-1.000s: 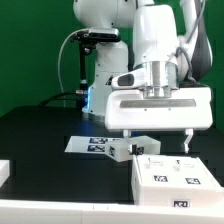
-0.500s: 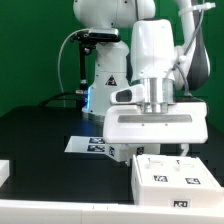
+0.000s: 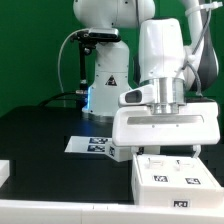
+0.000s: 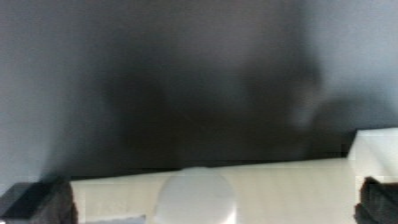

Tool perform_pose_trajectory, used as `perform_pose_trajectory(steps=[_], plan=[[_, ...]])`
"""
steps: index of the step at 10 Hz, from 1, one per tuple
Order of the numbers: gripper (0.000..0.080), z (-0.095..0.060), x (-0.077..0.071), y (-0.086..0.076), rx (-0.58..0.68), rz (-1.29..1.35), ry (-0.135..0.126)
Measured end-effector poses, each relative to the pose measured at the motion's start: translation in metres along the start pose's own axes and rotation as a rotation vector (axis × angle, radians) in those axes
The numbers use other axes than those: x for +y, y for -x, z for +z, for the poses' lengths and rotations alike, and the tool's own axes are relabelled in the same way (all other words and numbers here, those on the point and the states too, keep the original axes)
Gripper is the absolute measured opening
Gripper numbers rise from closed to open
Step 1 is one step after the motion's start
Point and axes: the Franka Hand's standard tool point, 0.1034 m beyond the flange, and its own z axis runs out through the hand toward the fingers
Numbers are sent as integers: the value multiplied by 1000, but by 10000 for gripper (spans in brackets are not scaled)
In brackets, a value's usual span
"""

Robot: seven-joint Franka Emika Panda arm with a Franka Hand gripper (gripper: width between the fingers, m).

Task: Assemble cabinet

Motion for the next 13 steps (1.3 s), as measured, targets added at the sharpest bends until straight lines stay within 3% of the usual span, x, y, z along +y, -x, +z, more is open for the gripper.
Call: perform_pose_trajectory(steps=[5, 6, 7, 8, 9, 10, 11, 13], plan=[[795, 6, 2, 5, -9, -5, 3], [696, 6, 2, 5, -9, -5, 3], [546, 6, 2, 5, -9, -5, 3], [546, 6, 2, 5, -10, -5, 3], [370, 6, 2, 5, -10, -5, 3], [370, 6, 3, 5, -10, -4, 4], [212, 6, 3, 6, -12, -10, 4], [212, 6, 2, 6, -18, -19, 3]])
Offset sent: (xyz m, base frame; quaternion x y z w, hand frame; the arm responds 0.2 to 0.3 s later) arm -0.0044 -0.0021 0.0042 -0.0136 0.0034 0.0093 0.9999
